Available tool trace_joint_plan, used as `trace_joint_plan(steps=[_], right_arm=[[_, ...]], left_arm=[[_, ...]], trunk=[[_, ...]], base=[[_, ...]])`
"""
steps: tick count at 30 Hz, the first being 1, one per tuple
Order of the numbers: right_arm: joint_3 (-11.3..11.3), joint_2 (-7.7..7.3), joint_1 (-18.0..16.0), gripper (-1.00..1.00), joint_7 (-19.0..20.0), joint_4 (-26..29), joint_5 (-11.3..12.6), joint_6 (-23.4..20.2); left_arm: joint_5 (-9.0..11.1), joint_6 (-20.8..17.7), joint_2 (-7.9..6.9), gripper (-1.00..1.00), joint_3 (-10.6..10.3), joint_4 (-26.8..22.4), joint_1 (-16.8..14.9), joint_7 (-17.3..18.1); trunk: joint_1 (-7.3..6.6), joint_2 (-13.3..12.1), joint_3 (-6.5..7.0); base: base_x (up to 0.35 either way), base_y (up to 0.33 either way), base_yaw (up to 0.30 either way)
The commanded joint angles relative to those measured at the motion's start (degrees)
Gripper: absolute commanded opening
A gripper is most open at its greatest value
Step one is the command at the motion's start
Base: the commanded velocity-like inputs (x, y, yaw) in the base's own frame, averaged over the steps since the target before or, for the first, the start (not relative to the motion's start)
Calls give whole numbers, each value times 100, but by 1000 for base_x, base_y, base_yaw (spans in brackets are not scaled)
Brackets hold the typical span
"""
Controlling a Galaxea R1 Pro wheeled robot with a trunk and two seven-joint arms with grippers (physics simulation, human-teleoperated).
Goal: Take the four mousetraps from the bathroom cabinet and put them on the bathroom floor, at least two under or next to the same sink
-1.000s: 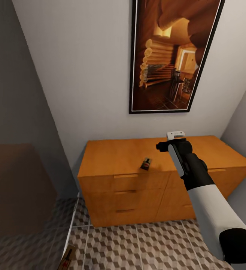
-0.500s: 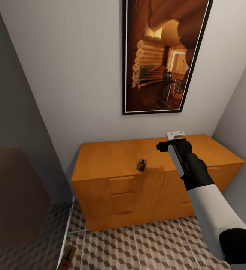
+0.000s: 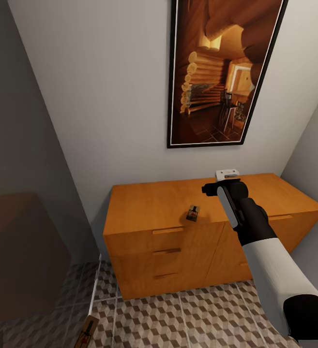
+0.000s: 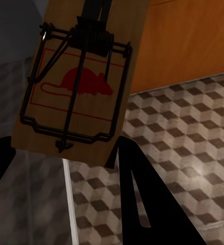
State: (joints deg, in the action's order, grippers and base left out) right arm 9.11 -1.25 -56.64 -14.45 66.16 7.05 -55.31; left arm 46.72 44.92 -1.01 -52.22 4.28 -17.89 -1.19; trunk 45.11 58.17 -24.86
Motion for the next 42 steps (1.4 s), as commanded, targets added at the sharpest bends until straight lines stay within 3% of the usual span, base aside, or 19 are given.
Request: trace_joint_plan(steps=[1,9,15,20,29,33,37,40,42], right_arm=[[16,-6,-5,100,-61,3,60,-17],[12,-5,-5,100,-133,-41,38,194],[10,63,-5,100,-575,-490,39,683],[4,316,-5,100,-860,-786,43,1075],[1,729,-5,100,-947,-842,43,1153],[-5,884,-5,100,-1240,-849,43,1262],[-24,940,-5,100,-1387,-865,48,1511],[-36,956,-5,100,-1412,-1179,62,1679],[-39,971,-5,100,-1419,-1465,99,2013]], left_arm=[[-5,16,1,-100,-42,11,-4,-39],[-7,16,4,-100,-42,11,-4,-39],[-6,16,5,-100,-42,11,-4,-39],[-7,15,5,-100,-42,11,-4,-39],[-8,12,5,-100,-42,11,-4,-39],[-10,14,5,-100,-42,11,-4,-39],[-12,13,5,-100,-42,11,-4,-39],[-12,12,5,-100,-42,11,-4,-39],[-11,15,5,-100,-42,11,-4,-39]], trunk=[[0,4,-6],[0,4,-6],[0,4,-6],[0,4,-6],[0,4,-6],[0,4,-6],[0,4,-6],[0,4,-6],[0,4,-6]], base=[[4,15,0],[1,5,0],[0,0,0],[0,0,0],[0,0,0],[0,0,0],[0,0,0],[0,0,0],[0,0,0]])
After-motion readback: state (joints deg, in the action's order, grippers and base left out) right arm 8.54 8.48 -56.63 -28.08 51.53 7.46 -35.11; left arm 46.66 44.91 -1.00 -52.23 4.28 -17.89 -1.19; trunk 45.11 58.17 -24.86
